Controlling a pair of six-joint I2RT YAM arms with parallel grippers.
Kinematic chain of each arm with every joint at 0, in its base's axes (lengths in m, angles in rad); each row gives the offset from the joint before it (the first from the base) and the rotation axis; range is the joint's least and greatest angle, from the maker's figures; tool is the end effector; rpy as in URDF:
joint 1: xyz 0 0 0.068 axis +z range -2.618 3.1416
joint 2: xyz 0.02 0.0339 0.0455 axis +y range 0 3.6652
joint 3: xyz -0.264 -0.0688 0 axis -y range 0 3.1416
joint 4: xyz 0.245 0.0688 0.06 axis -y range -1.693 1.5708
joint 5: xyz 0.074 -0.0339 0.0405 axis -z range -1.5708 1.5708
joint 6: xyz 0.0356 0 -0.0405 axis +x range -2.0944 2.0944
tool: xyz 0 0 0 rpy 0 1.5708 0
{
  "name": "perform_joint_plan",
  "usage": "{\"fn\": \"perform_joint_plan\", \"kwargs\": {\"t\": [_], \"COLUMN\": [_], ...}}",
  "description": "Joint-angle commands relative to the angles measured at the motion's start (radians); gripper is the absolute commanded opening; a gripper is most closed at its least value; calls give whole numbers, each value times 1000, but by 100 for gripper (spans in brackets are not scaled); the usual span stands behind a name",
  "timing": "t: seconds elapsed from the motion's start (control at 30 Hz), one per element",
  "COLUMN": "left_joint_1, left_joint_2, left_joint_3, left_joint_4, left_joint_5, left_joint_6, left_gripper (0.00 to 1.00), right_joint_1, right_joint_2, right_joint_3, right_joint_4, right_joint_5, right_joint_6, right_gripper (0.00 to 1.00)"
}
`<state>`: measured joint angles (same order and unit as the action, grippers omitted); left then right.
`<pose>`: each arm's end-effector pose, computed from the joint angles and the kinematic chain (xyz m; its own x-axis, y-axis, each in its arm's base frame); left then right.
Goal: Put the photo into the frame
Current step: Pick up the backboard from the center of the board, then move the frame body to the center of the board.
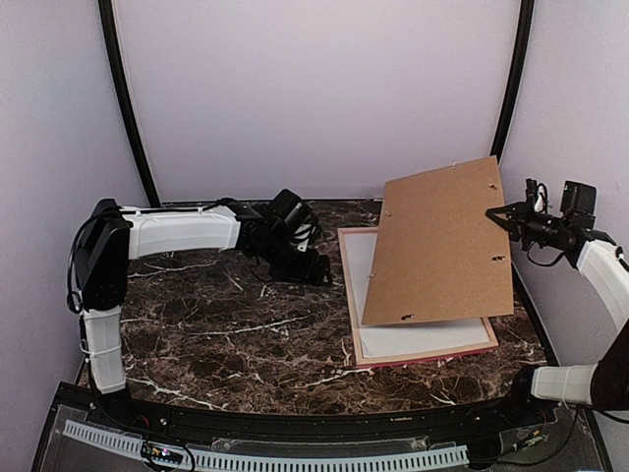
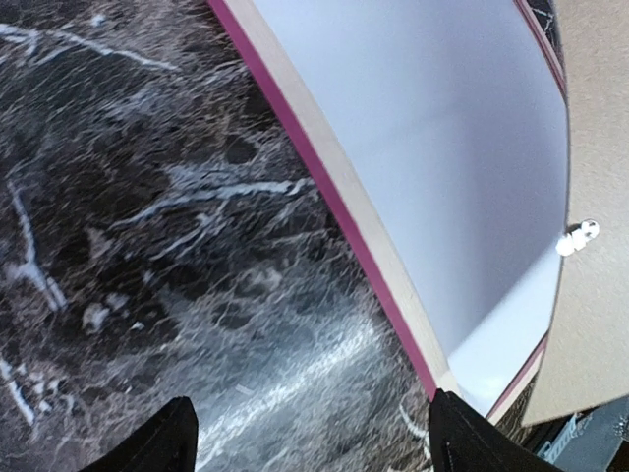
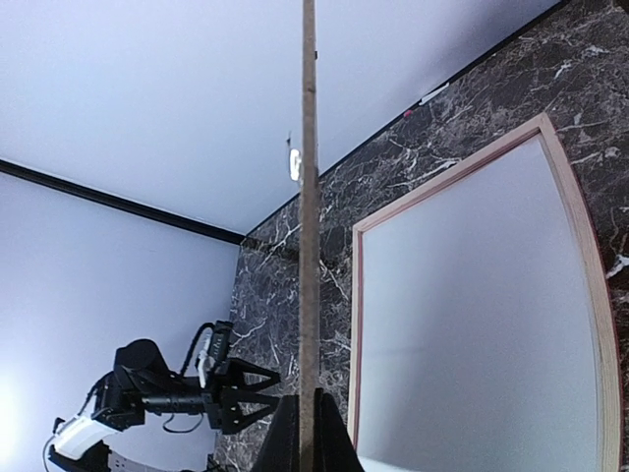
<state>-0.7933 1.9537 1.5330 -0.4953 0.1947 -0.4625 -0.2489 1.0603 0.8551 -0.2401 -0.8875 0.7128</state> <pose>0.2989 -0.3135 0.2267 -0.8468 0.2363 -0.4765 0.4515 0.7930 -0.4091 0.2299 -0.0299 0.3111 -0.6577 0.5932 -0.4643 -0.1225 0.5240 0.8429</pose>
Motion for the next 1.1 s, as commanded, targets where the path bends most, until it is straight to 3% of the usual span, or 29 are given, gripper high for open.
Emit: {"fn": "perform_joint_plan", "kwargs": {"t": [0.0, 0.5, 1.07], "left_joint_1": [-64, -139, -144], "left_joint_2": [105, 416, 442], "left_joint_3": [129, 459, 429], "left_joint_4": [2, -94, -135], "left_joint_5": [-91, -198, -283], "left_joint_6": [-58, -115, -125], "left_gripper": [82, 71, 42], "right_joint_1": [-60, -126, -125], "right_joint_2": [-39, 21, 11], "right_joint_3": [24, 22, -7], "right_joint_4": [117, 282, 312], "right_joint_5": [-129, -170, -183], "right_joint_6": [78, 162, 178], "right_gripper": [0, 0, 0]}}
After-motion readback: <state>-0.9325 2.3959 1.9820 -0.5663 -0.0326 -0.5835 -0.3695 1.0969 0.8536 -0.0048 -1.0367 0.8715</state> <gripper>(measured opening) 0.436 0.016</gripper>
